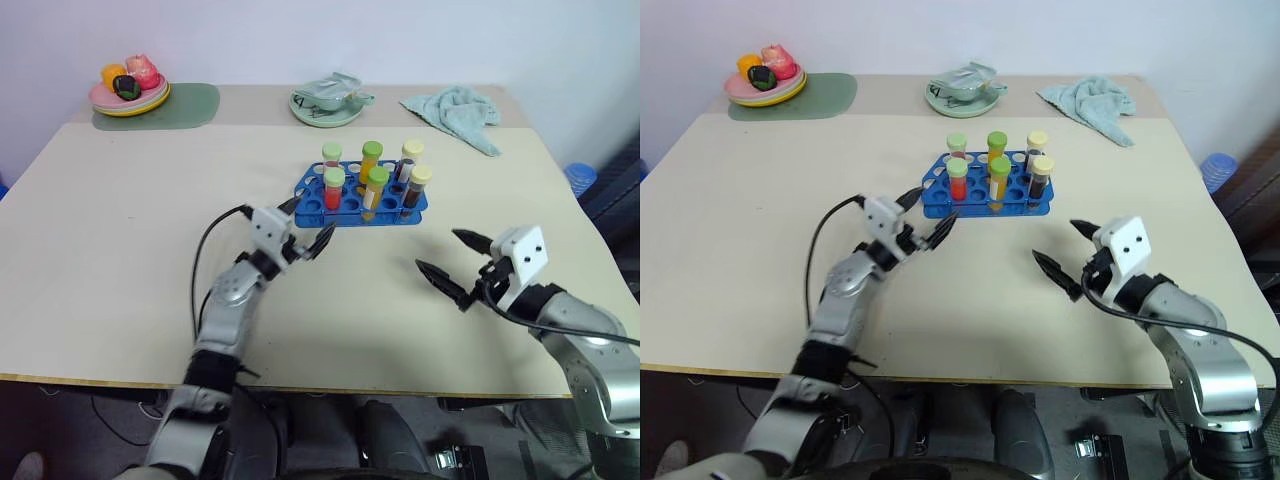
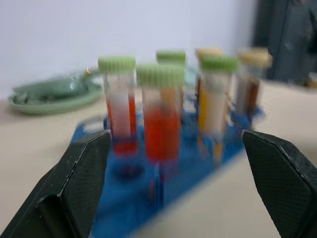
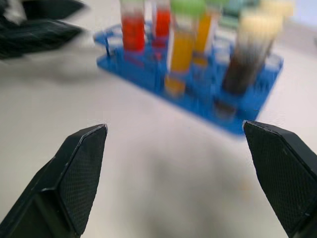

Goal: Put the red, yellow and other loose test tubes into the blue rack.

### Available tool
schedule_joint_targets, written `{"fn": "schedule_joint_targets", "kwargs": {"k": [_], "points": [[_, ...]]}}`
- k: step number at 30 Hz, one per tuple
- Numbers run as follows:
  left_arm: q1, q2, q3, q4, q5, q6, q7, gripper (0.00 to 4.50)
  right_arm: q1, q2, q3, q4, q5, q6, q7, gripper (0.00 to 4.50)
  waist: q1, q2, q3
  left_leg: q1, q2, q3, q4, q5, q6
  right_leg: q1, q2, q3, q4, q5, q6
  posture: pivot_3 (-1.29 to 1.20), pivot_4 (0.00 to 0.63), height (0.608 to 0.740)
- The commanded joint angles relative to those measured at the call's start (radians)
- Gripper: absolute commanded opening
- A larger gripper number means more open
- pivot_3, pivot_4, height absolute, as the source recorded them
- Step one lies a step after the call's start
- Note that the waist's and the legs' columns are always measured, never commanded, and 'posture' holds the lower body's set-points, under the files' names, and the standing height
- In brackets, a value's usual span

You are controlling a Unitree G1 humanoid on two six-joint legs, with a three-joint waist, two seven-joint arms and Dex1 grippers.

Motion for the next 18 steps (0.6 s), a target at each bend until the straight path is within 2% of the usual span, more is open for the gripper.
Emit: {"fn": "schedule_joint_targets", "kwargs": {"k": [1,9,14,18], "points": [[0.082,0.095,0.054,-0.221,-0.091,0.117,-0.052,4.29,0.014,0.033,-0.030,0.045,-0.043,-0.163,0.012,4.50,0.000,0.000,0.000,0.000,0.000,0.000,0.000,0.000,0.000,0.000,0.000,0.000,0.000,0.000,0.000,0.00,0.150,0.740],[0.290,0.273,0.171,-0.502,-0.260,0.294,-0.121,4.29,0.026,0.090,-0.110,0.192,-0.072,-0.378,-0.017,4.50,0.004,0.001,0.000,0.000,0.002,0.001,0.000,0.000,0.000,0.001,-0.002,0.000,-0.001,0.000,0.000,0.00,0.150,0.740],[0.370,0.323,0.244,-0.564,-0.338,0.337,-0.140,4.29,0.057,0.078,-0.130,0.218,-0.063,-0.412,0.003,4.50,0.003,0.001,0.000,0.001,0.002,0.001,-0.001,0.000,0.000,0.001,-0.001,0.001,-0.001,0.000,-0.001,0.00,0.150,0.740],[0.374,0.330,0.248,-0.579,-0.354,0.359,-0.133,4.29,0.060,0.051,-0.147,0.249,-0.052,-0.422,0.031,4.50,0.003,0.002,0.000,0.001,0.002,0.001,-0.001,0.000,0.000,0.002,-0.001,0.001,-0.001,0.000,-0.001,0.00,0.150,0.740]]}}
